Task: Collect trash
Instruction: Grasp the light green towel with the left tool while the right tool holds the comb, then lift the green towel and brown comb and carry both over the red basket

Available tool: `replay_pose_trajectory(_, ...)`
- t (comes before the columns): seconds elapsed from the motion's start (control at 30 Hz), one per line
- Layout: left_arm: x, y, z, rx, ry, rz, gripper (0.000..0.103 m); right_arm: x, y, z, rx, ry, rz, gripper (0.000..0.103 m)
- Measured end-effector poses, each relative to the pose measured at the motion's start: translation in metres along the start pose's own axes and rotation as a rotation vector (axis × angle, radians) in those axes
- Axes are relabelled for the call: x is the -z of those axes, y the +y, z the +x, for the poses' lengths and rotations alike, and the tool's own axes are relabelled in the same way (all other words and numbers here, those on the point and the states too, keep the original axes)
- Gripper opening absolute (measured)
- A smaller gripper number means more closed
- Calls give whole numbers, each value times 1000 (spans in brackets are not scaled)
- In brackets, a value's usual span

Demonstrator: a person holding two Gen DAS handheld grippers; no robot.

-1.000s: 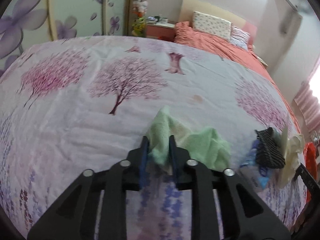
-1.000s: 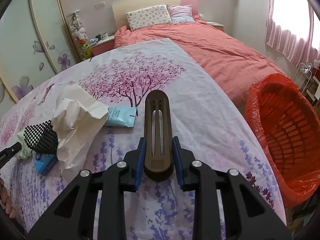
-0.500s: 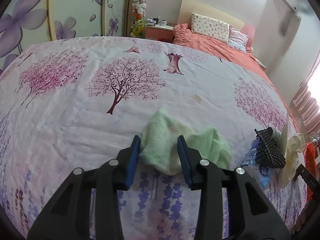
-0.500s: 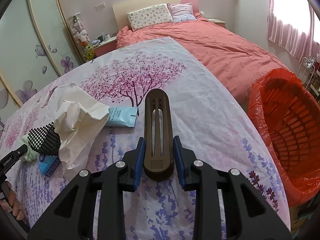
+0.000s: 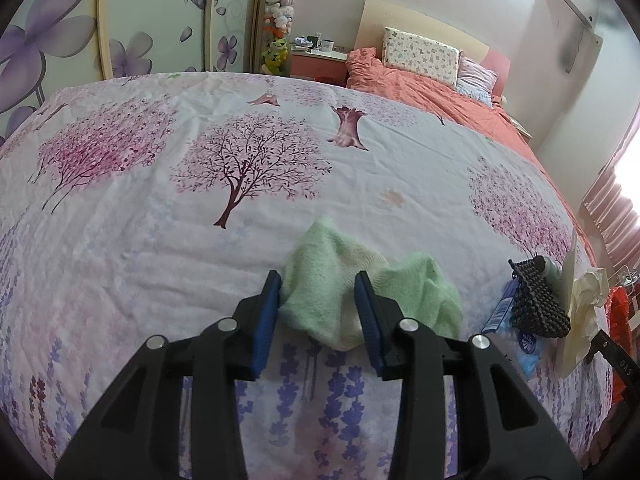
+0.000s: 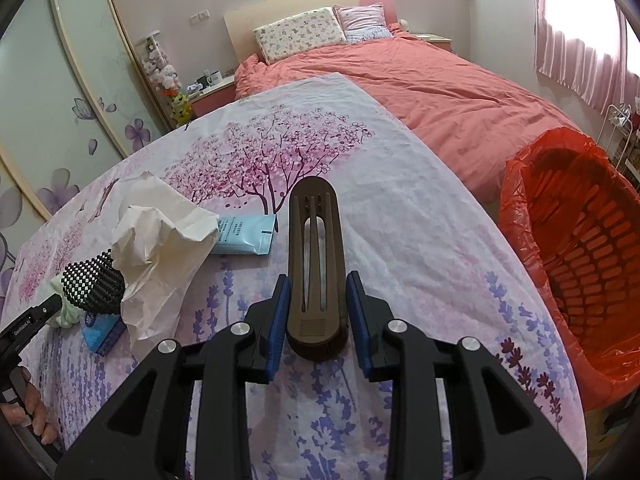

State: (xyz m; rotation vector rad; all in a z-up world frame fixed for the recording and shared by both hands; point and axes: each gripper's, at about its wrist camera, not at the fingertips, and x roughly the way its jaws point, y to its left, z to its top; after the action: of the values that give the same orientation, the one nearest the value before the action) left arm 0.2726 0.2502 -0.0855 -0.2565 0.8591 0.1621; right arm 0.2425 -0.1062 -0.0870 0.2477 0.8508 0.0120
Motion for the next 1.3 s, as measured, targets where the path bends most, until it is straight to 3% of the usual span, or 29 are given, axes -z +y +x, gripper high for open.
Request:
replay_pose_trajectory(0.37, 1, 0, -1, 4, 0, 1, 41, 0, 4, 0, 23, 3, -22, 31)
replay_pose_trajectory(0.43, 1, -7, 1, -11, 6, 42, 50, 0, 13, 2, 52, 15, -76, 47)
replay_pose_trajectory(0.53, 0, -15, 4, -40, 13, 75, 50, 2, 25, 6, 97, 31, -143, 52)
replay_pose_trajectory(0.57, -1, -16, 4, -47, 12, 76, 47, 2, 26, 6, 105, 31, -150, 49)
replay_pose_trajectory(0.63, -2, -16, 5, -43, 10, 73, 27, 2, 23, 4, 97, 25, -144, 34)
replay_pose_trajectory(0.7, -3, -16, 5, -27, 11, 68, 13, 3, 19, 3, 75, 25, -137, 34)
replay_pose_trajectory(0.73, -2, -16, 5, -12, 12, 67, 11, 3, 18, 2, 66, 25, -134, 34)
replay_pose_trajectory(0.9, 0, -9, -5, 25, -21, 31, 10, 7, 7, -9, 9, 6, -114, 33)
replay_pose_trajectory(1.3, -11, -25, -69, 74, -146, 37, 9, 3, 6, -44, -15, -81, -117, 33)
